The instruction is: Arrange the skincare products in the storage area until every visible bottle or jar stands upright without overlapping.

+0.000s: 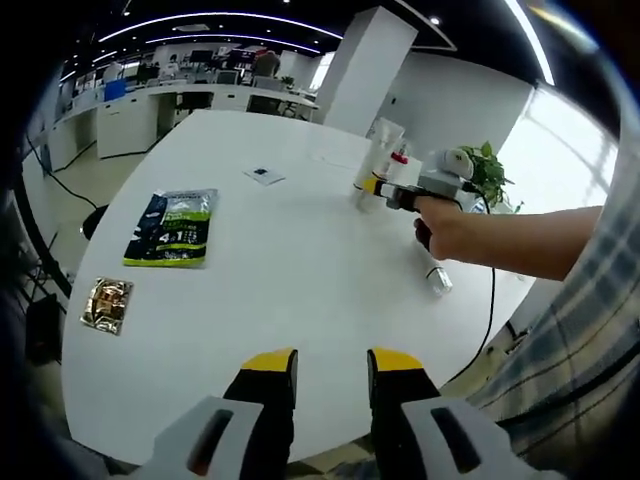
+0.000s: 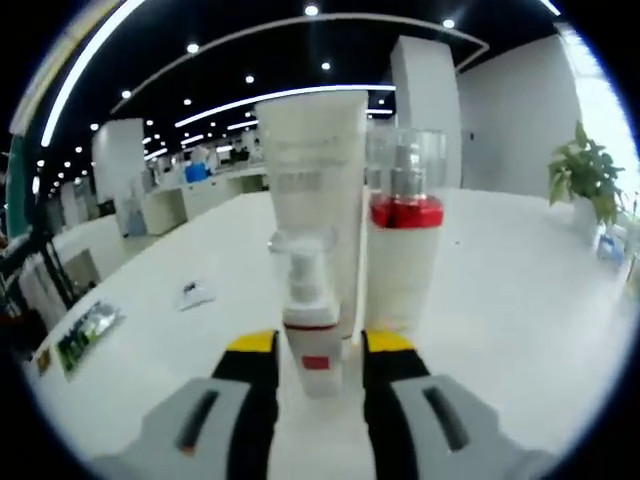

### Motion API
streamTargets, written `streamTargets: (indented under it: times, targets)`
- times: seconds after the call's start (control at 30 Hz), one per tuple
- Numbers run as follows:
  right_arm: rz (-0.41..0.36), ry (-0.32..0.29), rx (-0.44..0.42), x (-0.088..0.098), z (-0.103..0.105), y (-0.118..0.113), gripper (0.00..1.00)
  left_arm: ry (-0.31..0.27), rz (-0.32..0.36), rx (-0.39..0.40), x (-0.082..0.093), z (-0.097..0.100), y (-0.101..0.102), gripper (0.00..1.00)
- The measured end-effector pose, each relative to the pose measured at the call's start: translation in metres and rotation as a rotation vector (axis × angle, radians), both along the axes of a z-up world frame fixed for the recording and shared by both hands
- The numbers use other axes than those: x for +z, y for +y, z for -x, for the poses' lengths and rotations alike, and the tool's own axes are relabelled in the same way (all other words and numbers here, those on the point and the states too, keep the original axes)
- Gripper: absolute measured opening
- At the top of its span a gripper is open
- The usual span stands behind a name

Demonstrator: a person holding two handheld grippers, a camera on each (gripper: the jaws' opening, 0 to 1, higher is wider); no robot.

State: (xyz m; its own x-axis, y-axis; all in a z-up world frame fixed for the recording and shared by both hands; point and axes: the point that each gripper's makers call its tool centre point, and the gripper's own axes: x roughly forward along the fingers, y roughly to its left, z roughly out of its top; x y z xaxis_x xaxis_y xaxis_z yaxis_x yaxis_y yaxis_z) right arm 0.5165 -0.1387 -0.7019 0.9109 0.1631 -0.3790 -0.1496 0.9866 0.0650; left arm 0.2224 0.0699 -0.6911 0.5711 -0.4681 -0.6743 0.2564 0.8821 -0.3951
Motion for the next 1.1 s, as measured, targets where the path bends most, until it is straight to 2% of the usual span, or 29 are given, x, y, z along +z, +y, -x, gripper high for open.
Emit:
streamTargets:
  times: [0.1, 0.33, 0.43, 0.6, 0.67, 0.73, 0.87, 0.97, 1.07, 1.1]
  targets:
    - [-0.015, -0.006, 0.003, 0.005, 0.003, -0.002, 0.33, -0.004, 0.0, -0.008, 0.0, -0.003, -0.002, 0.29]
    - [-0.065, 0.043, 0.033, 0.009, 0.025, -0.003, 0.39, -0.014, 0.015, -0.019, 0.001, -0.012, -0.011, 0.29]
    - [-0.066, 0.047, 0.069, 0.018, 0.035, -0.002, 0.4, -0.019, 0.025, -0.026, 0.001, -0.015, -0.018, 0.29]
    - [-0.126, 0.062, 0.185, 0.035, 0.062, 0.006, 0.45, -0.024, 0.052, -0.043, 0.001, -0.021, -0.035, 0.29]
    - [-0.126, 0.103, 0.266, 0.035, 0.078, 0.012, 0.46, -0.031, 0.06, -0.053, 0.003, -0.025, -0.042, 0.29]
    - [-0.096, 0.112, 0.277, 0.038, 0.091, 0.004, 0.43, -0.039, 0.064, -0.063, 0.006, -0.03, -0.05, 0.29]
    - [-0.123, 0.163, 0.251, 0.038, 0.11, -0.021, 0.44, -0.069, 0.078, -0.077, 0.014, -0.042, -0.065, 0.28]
    - [-0.14, 0.229, 0.249, 0.029, 0.125, -0.033, 0.5, -0.089, 0.087, -0.088, 0.019, -0.05, -0.074, 0.28]
    - [-0.131, 0.286, 0.245, 0.019, 0.139, -0.044, 0.49, -0.104, 0.089, -0.1, 0.022, -0.053, -0.08, 0.28]
    - [-0.138, 0.32, 0.212, 0.014, 0.145, -0.05, 0.48, -0.106, 0.087, -0.102, 0.022, -0.054, -0.081, 0.28]
